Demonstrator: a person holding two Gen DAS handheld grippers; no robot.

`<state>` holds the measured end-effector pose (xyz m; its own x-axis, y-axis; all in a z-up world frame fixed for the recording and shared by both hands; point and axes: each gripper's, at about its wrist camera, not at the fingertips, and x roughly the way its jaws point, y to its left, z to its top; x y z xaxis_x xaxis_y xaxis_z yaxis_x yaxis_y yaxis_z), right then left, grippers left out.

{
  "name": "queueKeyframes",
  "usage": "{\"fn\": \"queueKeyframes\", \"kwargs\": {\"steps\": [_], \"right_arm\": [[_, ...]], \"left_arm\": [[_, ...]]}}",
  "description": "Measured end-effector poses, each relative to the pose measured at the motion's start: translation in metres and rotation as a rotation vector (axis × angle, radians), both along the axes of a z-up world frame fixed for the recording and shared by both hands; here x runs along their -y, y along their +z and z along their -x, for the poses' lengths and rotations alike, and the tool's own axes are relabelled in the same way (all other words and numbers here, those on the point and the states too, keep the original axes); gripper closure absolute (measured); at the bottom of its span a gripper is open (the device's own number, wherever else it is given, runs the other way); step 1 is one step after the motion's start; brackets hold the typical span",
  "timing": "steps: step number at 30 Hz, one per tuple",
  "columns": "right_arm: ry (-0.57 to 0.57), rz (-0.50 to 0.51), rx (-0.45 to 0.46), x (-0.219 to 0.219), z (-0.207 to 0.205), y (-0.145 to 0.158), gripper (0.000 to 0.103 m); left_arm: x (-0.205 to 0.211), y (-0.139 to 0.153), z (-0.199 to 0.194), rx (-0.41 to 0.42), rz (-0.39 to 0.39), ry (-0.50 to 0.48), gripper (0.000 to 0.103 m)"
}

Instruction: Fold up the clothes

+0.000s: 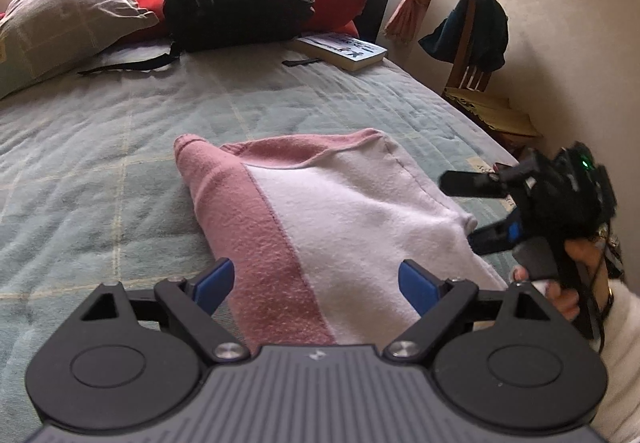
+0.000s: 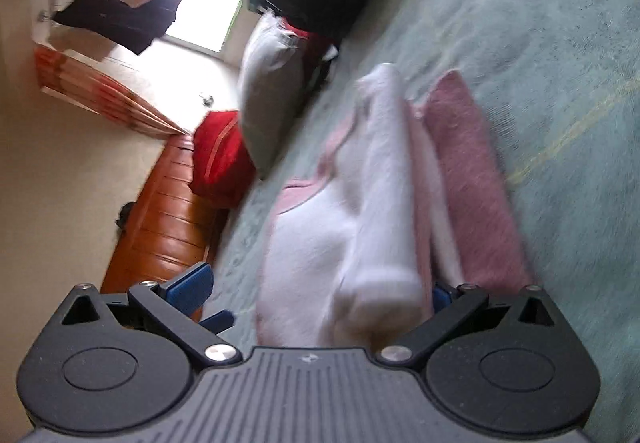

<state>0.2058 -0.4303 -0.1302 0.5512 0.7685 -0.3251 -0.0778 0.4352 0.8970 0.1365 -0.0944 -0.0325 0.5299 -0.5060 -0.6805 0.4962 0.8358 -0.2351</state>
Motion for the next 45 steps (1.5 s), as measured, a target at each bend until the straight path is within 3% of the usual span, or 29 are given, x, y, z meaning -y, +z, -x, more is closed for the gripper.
{"fn": "queueKeyframes", "kwargs": {"steps": [8, 10, 13, 15, 17, 20, 23, 28, 31, 36, 40, 43, 45], "right_arm": [[0.1, -0.043, -0.086, 0.009, -0.041, -0.012, 0.0], [0.106, -0.05, -0.091, 0.012, -0.045, -0.013, 0.005], [0.082, 0.013, -0.085, 0.012, -0.039, -0.007, 0.034], [0.068, 0.042, -0.073, 0.011, -0.034, -0.01, 0.045], [0.044, 0.06, -0.089, 0.013, -0.031, -0.021, 0.079], [0.015, 0.039, -0.071, 0.02, -0.021, -0.024, 0.079], [0.008, 0.106, -0.026, 0.016, -0.014, -0.007, 0.079], [-0.011, 0.125, 0.024, 0.02, -0.008, 0.012, 0.08], [-0.03, 0.176, -0.01, 0.02, -0.006, 0.003, 0.08], [-0.056, 0.147, -0.027, 0.028, 0.0, -0.013, 0.079], [-0.077, 0.284, 0.013, 0.025, 0.016, 0.01, 0.074], [-0.15, 0.471, 0.092, 0.022, 0.037, 0.038, 0.048], [-0.175, 0.571, 0.167, 0.016, 0.053, 0.057, 0.046]], "left_arm": [[-0.006, -0.008, -0.003, -0.021, 0.008, 0.03, 0.014], [-0.007, -0.009, -0.004, -0.025, 0.011, 0.032, 0.014], [-0.008, -0.01, -0.004, -0.028, 0.013, 0.036, 0.014], [-0.008, -0.011, -0.004, -0.03, 0.012, 0.038, 0.014], [-0.006, -0.012, -0.004, -0.035, 0.004, 0.037, 0.014], [-0.004, -0.011, -0.003, -0.027, -0.002, 0.026, 0.014], [-0.004, -0.007, -0.002, -0.015, 0.004, 0.016, 0.014], [0.0, -0.004, 0.0, -0.002, 0.002, -0.001, 0.014], [0.001, -0.006, -0.002, -0.007, -0.001, -0.009, 0.014], [0.007, -0.007, -0.004, -0.012, -0.01, -0.03, 0.014], [0.015, 0.0, -0.007, 0.015, -0.015, -0.069, 0.014], [0.025, -0.003, -0.016, 0.015, -0.01, -0.105, 0.014], [0.032, -0.011, -0.024, -0.007, -0.02, -0.11, 0.014]]}}
